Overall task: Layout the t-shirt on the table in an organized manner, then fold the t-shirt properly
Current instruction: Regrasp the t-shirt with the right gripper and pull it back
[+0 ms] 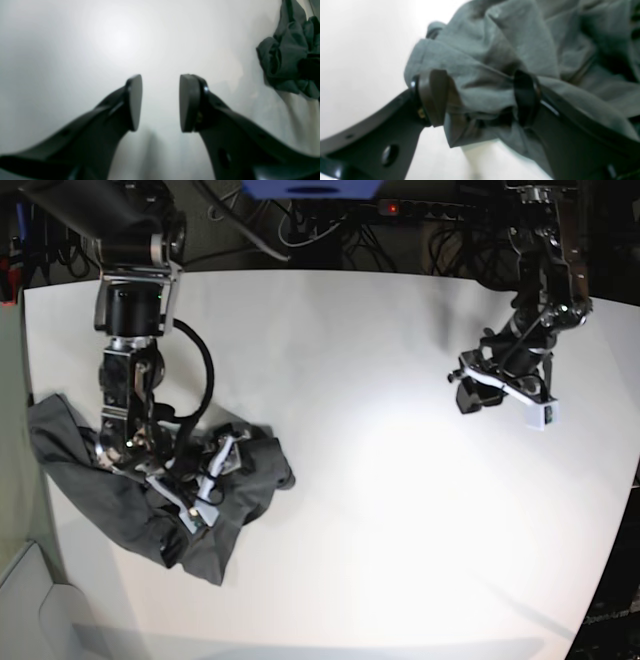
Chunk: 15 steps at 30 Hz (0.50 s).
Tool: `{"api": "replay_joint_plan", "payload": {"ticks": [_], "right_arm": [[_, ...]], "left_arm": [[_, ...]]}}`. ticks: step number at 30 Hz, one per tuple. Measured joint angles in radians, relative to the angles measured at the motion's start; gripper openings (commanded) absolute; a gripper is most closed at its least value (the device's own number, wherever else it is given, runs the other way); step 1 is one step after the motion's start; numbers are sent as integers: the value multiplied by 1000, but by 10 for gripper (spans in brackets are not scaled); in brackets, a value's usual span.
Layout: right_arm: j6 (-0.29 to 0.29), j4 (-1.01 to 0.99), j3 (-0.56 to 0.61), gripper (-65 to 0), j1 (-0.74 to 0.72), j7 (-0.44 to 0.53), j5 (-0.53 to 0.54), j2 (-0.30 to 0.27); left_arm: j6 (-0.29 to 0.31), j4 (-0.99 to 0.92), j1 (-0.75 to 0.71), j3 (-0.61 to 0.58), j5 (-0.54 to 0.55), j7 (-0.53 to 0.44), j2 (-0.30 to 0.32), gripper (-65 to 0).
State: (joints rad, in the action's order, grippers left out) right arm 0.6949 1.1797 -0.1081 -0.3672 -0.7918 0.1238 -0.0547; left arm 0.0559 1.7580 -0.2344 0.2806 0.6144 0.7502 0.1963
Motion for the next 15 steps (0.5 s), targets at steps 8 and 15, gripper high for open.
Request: {"api": "replay_joint_plan", "payload": {"ticks": [8, 15], "right_arm": [[-2, 209, 0, -650, 97, -10, -1, 3], [-1, 658, 1, -650, 320, -13, 1, 6]], "left_arm": [[0, 0, 0, 0, 0, -3, -1, -408], [0, 0, 5, 0, 0, -3, -1, -408]]}}
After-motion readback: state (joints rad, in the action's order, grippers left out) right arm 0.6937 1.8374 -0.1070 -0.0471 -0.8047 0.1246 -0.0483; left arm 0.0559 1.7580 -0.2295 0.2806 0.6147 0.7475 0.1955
